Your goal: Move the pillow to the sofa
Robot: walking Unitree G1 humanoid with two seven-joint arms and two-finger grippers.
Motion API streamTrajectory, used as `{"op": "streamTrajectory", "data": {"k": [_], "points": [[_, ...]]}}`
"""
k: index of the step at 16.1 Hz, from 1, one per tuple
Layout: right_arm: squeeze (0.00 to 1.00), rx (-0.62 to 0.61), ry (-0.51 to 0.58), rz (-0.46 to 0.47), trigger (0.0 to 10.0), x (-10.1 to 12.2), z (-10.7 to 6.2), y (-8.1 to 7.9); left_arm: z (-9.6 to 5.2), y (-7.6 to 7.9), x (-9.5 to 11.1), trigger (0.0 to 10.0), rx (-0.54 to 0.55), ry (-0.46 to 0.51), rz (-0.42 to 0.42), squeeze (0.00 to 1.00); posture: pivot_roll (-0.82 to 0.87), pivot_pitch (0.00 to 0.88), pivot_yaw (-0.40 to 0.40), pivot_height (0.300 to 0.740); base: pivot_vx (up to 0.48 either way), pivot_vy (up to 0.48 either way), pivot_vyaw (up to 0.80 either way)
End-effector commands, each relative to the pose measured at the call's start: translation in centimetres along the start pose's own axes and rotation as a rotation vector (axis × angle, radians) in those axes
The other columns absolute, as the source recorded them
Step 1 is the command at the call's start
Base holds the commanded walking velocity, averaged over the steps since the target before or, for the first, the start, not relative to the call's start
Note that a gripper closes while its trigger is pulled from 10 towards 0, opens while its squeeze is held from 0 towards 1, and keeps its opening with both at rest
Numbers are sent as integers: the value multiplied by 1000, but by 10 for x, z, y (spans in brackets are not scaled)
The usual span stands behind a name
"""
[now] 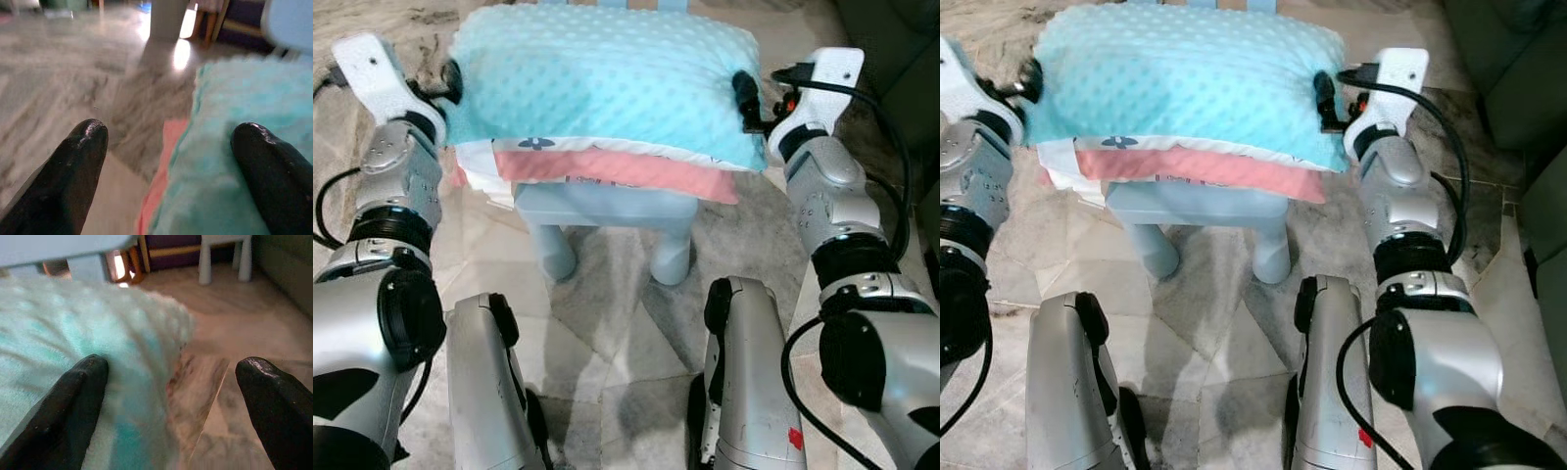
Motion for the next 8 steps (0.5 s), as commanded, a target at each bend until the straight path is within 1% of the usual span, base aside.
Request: {"op": "streamTrajectory", "data": {"k": [1,2,3,5,7,8], "points": [[0,-3,-21,45,10000,-2,1,3,0,-7,-3,10000,15,-45,-32,0,-87,363,17,378,0,0,0],[0,6,-54,75,10000,-7,2,1,1,0,0,10000,-21,-47,-97,0,-88,368,19,378,0,0,0],[0,31,-78,128,10000,-11,2,-3,2,4,2,10000,-43,-49,-142,0,-88,368,20,378,0,0,0],[0,103,-108,238,10000,-18,4,-16,3,16,3,10000,-118,-77,-191,0,-83,370,23,378,0,0,0],[0,154,-121,252,10000,-20,4,-23,4,20,8,10000,-151,-64,-193,0,-80,372,26,378,0,0,0],[0,170,-116,252,10000,-19,4,-25,5,20,14,10000,-161,-43,-176,0,-78,373,27,378,0,0,0]]}}
Point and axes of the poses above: a point about 5 cm out from each wrist's last joint towards the gripper, its own z axis pointing out of the wrist towards the gripper, its own x axis along the axis of the wrist's last joint, y = z × x, the point moved 3 cm from there along z, pointing out of the wrist towards the gripper, and after that the axes turned 6 degrees about z, right-handed, at the moved point
